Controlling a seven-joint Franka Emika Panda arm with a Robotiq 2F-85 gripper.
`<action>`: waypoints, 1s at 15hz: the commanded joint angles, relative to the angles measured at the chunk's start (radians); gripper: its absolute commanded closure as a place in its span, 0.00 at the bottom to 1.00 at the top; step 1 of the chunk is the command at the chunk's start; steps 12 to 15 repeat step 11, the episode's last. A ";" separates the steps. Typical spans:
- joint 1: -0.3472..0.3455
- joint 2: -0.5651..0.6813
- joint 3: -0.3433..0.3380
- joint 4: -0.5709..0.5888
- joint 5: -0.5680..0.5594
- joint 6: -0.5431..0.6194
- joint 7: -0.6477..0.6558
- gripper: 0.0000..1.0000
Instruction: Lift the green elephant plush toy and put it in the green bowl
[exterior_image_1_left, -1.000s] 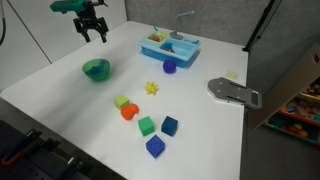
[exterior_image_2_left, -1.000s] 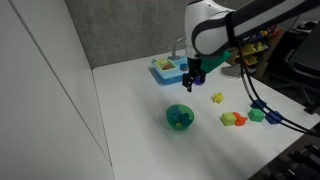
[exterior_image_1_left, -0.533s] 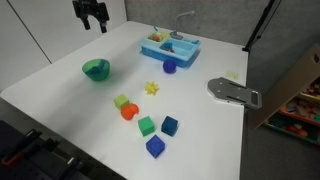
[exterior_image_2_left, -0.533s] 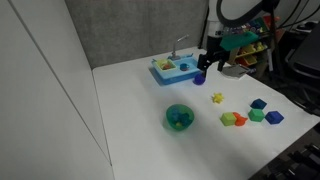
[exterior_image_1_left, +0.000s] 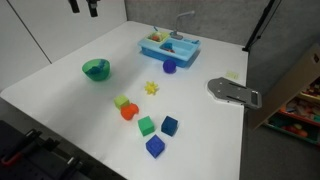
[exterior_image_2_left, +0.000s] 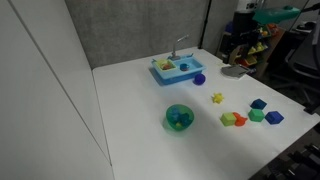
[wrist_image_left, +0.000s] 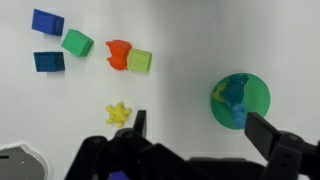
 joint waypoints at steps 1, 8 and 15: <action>-0.018 -0.130 0.010 -0.057 -0.010 -0.074 -0.019 0.00; -0.023 -0.258 0.027 -0.066 -0.031 -0.162 -0.001 0.00; -0.023 -0.230 0.030 -0.042 -0.013 -0.152 -0.005 0.00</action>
